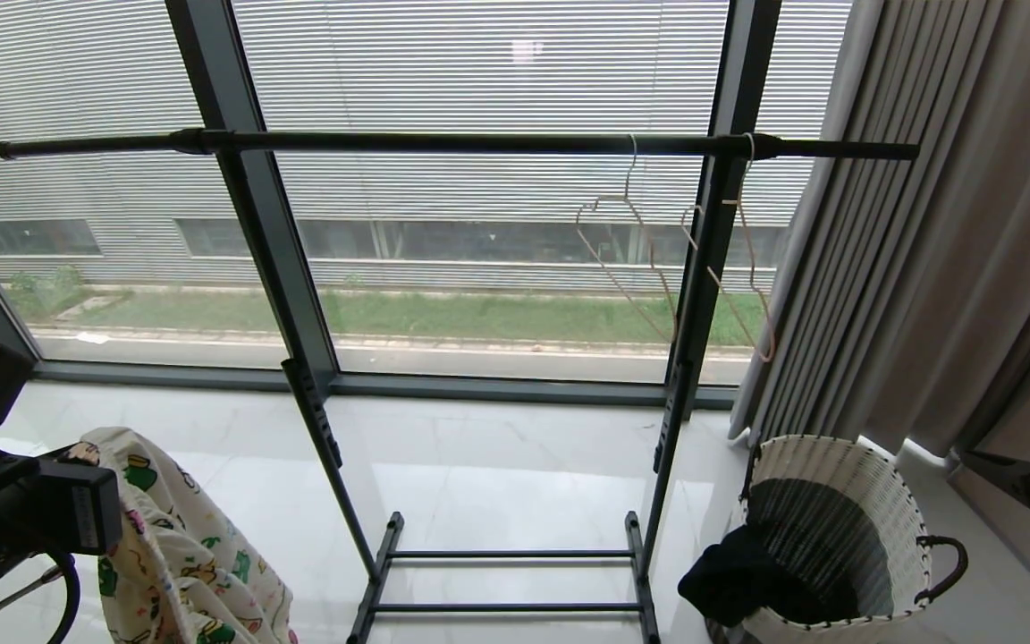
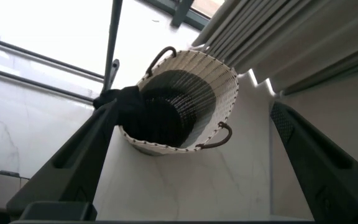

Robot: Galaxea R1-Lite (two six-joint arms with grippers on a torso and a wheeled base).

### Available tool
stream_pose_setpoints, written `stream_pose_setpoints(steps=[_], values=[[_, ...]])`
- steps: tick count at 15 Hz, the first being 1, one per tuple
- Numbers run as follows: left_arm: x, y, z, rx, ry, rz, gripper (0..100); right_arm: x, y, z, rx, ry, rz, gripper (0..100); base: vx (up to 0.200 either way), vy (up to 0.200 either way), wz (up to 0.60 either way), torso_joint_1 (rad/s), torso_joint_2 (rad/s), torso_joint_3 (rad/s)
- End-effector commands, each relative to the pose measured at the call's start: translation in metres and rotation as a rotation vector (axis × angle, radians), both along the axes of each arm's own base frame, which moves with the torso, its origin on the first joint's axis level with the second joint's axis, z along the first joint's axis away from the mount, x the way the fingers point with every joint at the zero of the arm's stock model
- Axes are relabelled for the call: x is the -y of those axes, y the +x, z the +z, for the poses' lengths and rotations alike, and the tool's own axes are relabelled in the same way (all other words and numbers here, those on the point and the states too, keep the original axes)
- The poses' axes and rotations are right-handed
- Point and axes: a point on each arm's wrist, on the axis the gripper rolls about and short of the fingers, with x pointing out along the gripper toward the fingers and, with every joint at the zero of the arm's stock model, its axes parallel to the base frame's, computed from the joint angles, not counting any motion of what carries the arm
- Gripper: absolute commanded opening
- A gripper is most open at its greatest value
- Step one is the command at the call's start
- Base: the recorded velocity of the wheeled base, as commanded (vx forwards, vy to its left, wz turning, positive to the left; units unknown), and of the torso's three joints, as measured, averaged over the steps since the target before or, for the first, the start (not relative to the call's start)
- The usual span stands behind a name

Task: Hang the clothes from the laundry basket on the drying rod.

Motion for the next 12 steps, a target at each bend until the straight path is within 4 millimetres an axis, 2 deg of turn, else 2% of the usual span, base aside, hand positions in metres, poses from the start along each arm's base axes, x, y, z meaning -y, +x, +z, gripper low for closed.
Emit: stream_pose_setpoints(steps=[1,3,5,11,12], values=[[0.0,0.0,0.0,0.001,0.0,0.0,0,0.0,0.001,0.0,-0.002,0.003,0.005,100,0.0,0.0,0.0,0.237,-0.51,-0.295],[0.0,-0.001,0.001,0.004,0.0,0.0,0,-0.001,0.001,-0.001,-0.006,0.011,0.018,100,0.0,0.0,0.0,0.249,-0.53,-0.286],[0.0,-0.001,0.001,0.005,-0.002,0.001,0,-0.001,0.003,-0.001,0.002,0.022,0.033,100,0.0,0.0,0.0,0.107,-0.24,-0.129],[0.0,-0.004,0.002,0.02,-0.008,0.003,0,-0.005,0.022,0.007,0.089,0.141,0.087,100,0.0,0.0,0.0,0.013,-0.02,-0.015],[0.0,-0.004,0.002,0.02,-0.009,0.003,0,-0.006,0.023,0.007,0.085,0.16,0.096,100,0.2,0.0,0.0,-0.002,0.0,0.002]])
